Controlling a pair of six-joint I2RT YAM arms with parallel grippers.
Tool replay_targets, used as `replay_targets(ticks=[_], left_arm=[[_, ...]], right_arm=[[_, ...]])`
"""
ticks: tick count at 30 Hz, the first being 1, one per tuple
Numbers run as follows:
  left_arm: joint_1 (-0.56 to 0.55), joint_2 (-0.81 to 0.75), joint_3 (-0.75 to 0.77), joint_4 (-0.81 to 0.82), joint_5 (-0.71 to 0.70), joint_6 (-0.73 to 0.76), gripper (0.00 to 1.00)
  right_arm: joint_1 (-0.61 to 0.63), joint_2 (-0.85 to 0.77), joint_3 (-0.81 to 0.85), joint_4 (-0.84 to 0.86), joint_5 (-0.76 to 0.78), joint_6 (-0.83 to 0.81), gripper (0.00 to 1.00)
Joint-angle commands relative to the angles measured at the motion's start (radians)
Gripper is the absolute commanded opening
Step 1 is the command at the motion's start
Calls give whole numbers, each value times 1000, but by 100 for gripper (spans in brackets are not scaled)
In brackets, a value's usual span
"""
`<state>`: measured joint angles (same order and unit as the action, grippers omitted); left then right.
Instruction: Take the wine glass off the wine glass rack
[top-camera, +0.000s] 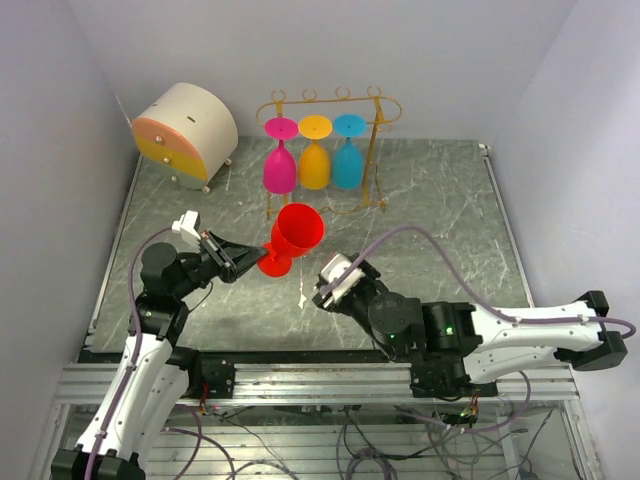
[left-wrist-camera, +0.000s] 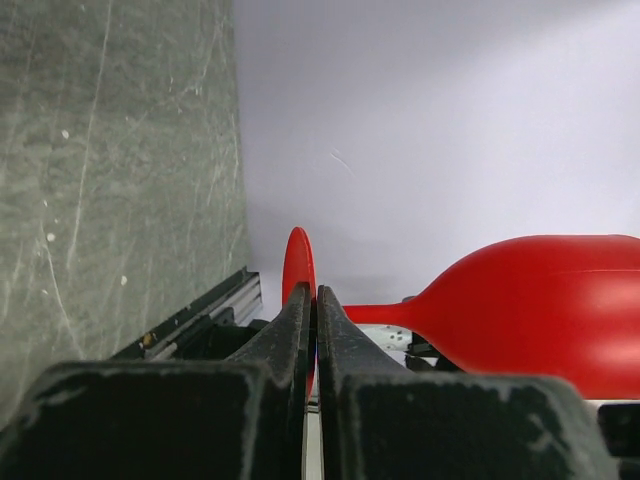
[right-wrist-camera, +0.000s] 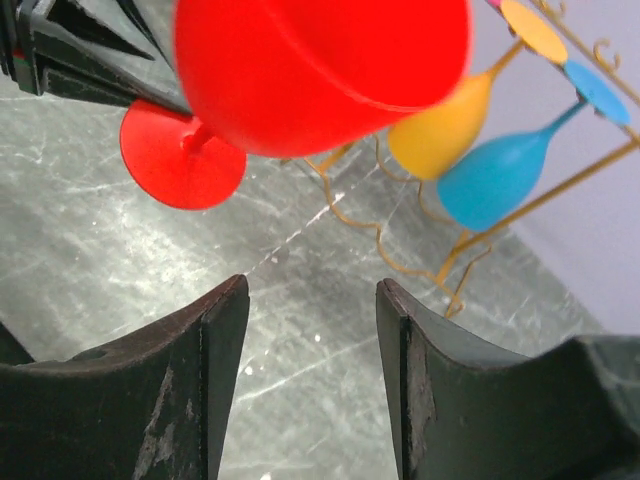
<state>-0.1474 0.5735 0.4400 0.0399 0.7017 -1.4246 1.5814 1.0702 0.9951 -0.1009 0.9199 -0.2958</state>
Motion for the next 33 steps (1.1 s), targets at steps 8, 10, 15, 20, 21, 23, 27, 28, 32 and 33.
replay_targets(ticks=[8, 10, 15, 20, 21, 23, 27, 28, 32, 33], left_arm=[[2, 48, -73, 280, -10, 150, 7], [2, 44, -72, 265, -14, 174, 7], [2, 32, -63, 233, -13, 214, 7], [-1, 25, -27, 150, -15, 278, 7], [-2, 23, -20, 133, -20, 295, 7], [-3, 22, -11, 110, -26, 311, 7], [-3, 23, 5, 51, -47, 347, 7], [-3, 25, 11, 39, -51, 354, 7], [-3, 38, 20, 31, -54, 358, 7], [-3, 42, 21, 32, -54, 356, 7]], right_arm=[[-22, 31, 426, -621, -12, 495, 48], [-52, 39, 492, -634, -62, 503, 47], [-389, 108, 664, -702, -536, 535, 47], [-734, 238, 760, -762, -964, 541, 43], [-752, 247, 759, -750, -1004, 539, 43], [-772, 250, 755, -726, -1057, 541, 43], [-797, 265, 773, -706, -1211, 537, 44], [-797, 271, 777, -708, -1233, 536, 44], [-798, 270, 763, -720, -1247, 531, 43], [-798, 264, 750, -717, -1248, 532, 43]])
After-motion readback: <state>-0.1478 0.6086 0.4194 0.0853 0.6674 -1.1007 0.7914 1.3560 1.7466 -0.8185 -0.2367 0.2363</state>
